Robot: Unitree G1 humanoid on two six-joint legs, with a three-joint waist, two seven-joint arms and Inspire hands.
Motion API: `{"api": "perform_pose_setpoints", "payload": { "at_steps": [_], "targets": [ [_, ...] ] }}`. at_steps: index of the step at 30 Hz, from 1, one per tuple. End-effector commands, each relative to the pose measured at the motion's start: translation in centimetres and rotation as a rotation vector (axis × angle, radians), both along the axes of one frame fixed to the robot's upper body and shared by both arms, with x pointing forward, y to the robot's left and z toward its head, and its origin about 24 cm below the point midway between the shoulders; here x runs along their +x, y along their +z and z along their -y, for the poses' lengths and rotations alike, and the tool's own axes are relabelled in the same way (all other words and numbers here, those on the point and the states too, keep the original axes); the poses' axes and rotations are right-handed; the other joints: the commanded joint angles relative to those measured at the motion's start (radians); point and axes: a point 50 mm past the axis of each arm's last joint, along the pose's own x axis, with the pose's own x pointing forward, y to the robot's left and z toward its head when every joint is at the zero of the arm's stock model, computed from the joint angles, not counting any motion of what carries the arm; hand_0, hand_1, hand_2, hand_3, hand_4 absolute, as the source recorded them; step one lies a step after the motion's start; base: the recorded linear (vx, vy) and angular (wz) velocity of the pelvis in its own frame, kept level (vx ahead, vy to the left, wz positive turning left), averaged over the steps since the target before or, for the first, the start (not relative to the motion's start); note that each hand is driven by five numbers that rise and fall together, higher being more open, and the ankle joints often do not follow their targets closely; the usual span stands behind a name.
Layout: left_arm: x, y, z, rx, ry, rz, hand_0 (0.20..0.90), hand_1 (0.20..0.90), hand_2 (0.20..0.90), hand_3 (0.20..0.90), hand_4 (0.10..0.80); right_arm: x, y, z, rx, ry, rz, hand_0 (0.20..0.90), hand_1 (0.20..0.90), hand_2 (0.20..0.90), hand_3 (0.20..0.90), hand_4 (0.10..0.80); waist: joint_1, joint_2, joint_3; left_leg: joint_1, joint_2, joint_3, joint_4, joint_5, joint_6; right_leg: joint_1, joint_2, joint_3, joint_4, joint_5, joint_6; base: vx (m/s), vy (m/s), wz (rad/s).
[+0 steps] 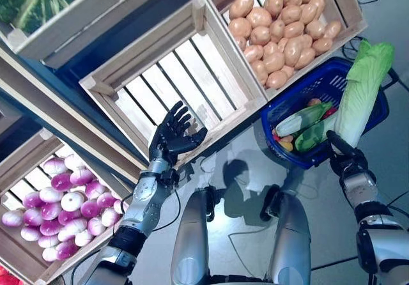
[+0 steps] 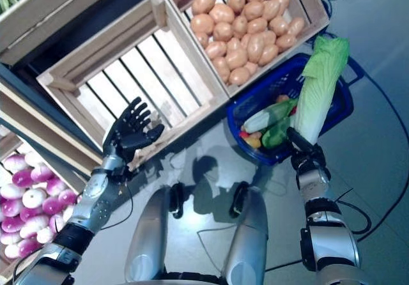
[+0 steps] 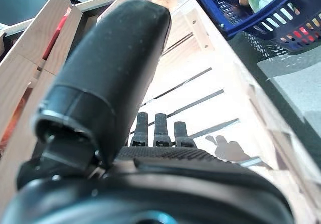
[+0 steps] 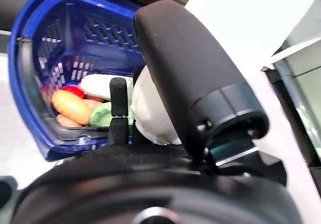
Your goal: Put vegetables into the basket
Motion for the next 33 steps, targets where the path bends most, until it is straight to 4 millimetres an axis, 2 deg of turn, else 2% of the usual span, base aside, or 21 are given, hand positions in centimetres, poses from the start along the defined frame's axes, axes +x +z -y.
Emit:
{"api": "perform_pose_setpoints", "payload": {
  "at_steps": [1, 5, 15, 16, 33],
  "targets": [
    [-0.2, 6.0, 1.1, -0.036, -0.043, 0.312, 0.9, 0.9, 0.9, 0.9, 0.8, 1.5, 4.6, 1.7, -0.001, -0.002, 0.148, 0.3, 0.3, 0.3, 0.3, 0.4, 0.018, 0.011, -0.027, -0.036, -0.017, 0.0, 0.092, -0.058, 0.039, 0.037, -0.036, 0.025, 0.076, -0.004, -0.014, -0.074, -0.035, 0.12],
    [0.0, 6.5, 1.5, -0.041, -0.046, 0.334, 0.9, 0.9, 0.9, 0.9, 0.8, 2.3, 4.8, 0.6, 0.045, 0.066, 0.123, 0.3, 0.3, 0.3, 0.3, 0.4, 0.021, 0.023, -0.022, -0.081, -0.024, -0.002, 0.121, -0.062, 0.045, -0.017, -0.037, 0.031, 0.118, -0.015, -0.018, -0.051, -0.013, 0.06],
    [0.4, 7.7, 1.9, -0.046, -0.061, 0.368, 0.9, 0.9, 0.9, 0.9, 0.8, 2.7, 5.1, 0.4, 0.09, 0.085, 0.122, 0.3, 0.3, 0.3, 0.3, 0.4, 0.029, 0.035, -0.023, -0.132, -0.035, -0.003, 0.172, -0.074, 0.049, -0.069, -0.047, 0.032, 0.17, -0.029, -0.018, -0.033, -0.005, 0.04],
    [0.4, 7.8, 2.0, -0.046, -0.064, 0.368, 0.9, 0.9, 0.9, 0.9, 0.8, 2.7, 5.1, 0.5, 0.085, 0.084, 0.123, 0.9, 0.9, 0.9, 0.9, 0.8, 0.03, 0.036, -0.022, -0.133, -0.036, -0.004, 0.175, -0.075, 0.048, -0.07, -0.049, 0.032, 0.172, -0.029, -0.017, -0.016, -0.009, 0.03],
    [0.4, 7.7, 1.5, -0.045, -0.08, 0.348, 0.9, 0.9, 0.9, 0.9, 0.8, 2.8, 6.1, 0.9, 0.091, 0.043, 0.208, 0.9, 0.9, 0.9, 0.9, 0.8, 0.034, 0.018, -0.028, -0.077, -0.027, -0.007, 0.139, -0.063, 0.04, -0.013, -0.043, 0.016, 0.126, -0.001, -0.004, -0.001, -0.002, 0.01]
  ]
}}
